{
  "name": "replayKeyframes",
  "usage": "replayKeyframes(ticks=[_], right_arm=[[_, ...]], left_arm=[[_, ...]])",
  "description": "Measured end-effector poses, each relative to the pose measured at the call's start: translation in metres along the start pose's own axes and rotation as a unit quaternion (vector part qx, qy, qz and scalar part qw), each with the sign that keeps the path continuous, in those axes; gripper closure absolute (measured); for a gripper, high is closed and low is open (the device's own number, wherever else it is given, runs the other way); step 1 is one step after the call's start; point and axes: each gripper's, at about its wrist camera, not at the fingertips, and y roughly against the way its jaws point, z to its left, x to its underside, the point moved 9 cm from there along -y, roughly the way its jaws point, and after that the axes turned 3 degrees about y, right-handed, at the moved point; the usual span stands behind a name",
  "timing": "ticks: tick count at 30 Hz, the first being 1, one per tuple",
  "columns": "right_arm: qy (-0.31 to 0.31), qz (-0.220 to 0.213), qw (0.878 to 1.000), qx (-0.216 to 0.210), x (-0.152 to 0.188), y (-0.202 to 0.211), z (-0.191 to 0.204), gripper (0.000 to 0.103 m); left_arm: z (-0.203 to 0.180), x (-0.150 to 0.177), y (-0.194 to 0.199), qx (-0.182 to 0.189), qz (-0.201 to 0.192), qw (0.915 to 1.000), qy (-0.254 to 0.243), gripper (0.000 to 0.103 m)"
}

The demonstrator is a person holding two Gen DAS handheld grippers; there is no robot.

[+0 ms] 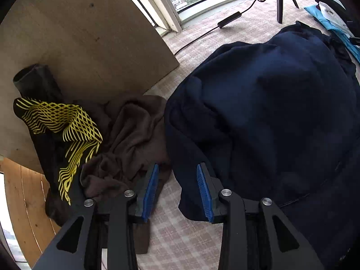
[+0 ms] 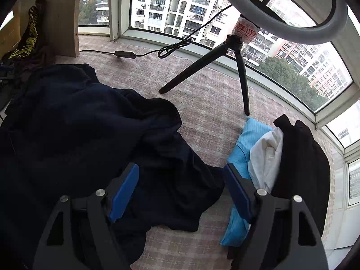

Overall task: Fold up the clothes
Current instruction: 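Lay the sweatshirt flat on the blanket and open both grippers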

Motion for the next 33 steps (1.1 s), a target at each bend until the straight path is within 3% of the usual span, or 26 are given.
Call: replayKeyframes(ticks=[2,5,8,13,17,20,21,22,23,26,28,29,31,33], right_arm=[[-0.030,0.011,0.999,-0.010,0.009,-0.015,-0.010,0.026],[-0.075,0.028,0.997,-0.024,0.023,-0.038,-0.026,0.026],[-0.119,0.045,0.991,-0.039,0.037,-0.060,-0.041,0.026],[-0.117,0.045,0.991,-0.050,0.028,-0.075,-0.041,0.026],[-0.094,0.070,0.992,-0.054,0.029,-0.094,-0.035,0.026],[-0.077,0.072,0.992,-0.065,0.030,-0.100,-0.026,0.029],[-0.079,0.068,0.992,-0.071,0.029,-0.098,-0.025,0.043],[-0.077,0.066,0.992,-0.073,0.027,-0.095,-0.025,0.083],[-0.074,0.071,0.992,-0.077,0.025,-0.091,-0.025,0.096],[-0.066,0.054,0.996,-0.034,0.012,-0.067,-0.043,0.096],[-0.079,0.041,0.995,0.040,0.004,-0.055,-0.071,0.096],[-0.093,0.045,0.993,0.056,0.004,-0.053,-0.081,0.095],[-0.099,0.073,0.992,0.042,0.010,-0.058,-0.076,0.079],[-0.091,0.088,0.992,0.025,0.015,-0.056,-0.066,0.070]], left_arm=[[0.003,0.013,-0.028,0.010,0.034,0.9989,0.032,0.067],[-0.003,0.009,-0.050,0.036,0.041,0.9965,0.063,0.070],[-0.012,0.004,-0.064,0.061,0.045,0.9934,0.086,0.100],[0.012,-0.009,-0.027,0.039,0.003,0.9934,0.108,0.100],[0.080,-0.019,0.030,-0.019,-0.054,0.9861,0.156,0.100],[0.115,-0.012,0.032,-0.034,-0.044,0.9801,0.191,0.100],[0.123,-0.008,0.027,-0.042,-0.035,0.9789,0.197,0.100],[0.125,-0.003,0.020,-0.048,-0.024,0.9790,0.197,0.100],[0.122,-0.001,0.012,-0.048,-0.015,0.9799,0.193,0.100],[0.114,0.007,-0.010,-0.058,0.006,0.9826,0.176,0.099],[0.108,0.009,-0.017,-0.059,0.010,0.9827,0.175,0.097],[0.106,0.009,-0.019,-0.056,0.010,0.9824,0.178,0.097],[0.103,0.009,-0.016,-0.051,0.008,0.9823,0.180,0.094],[0.102,0.013,-0.005,-0.037,0.002,0.9835,0.177,0.080]])
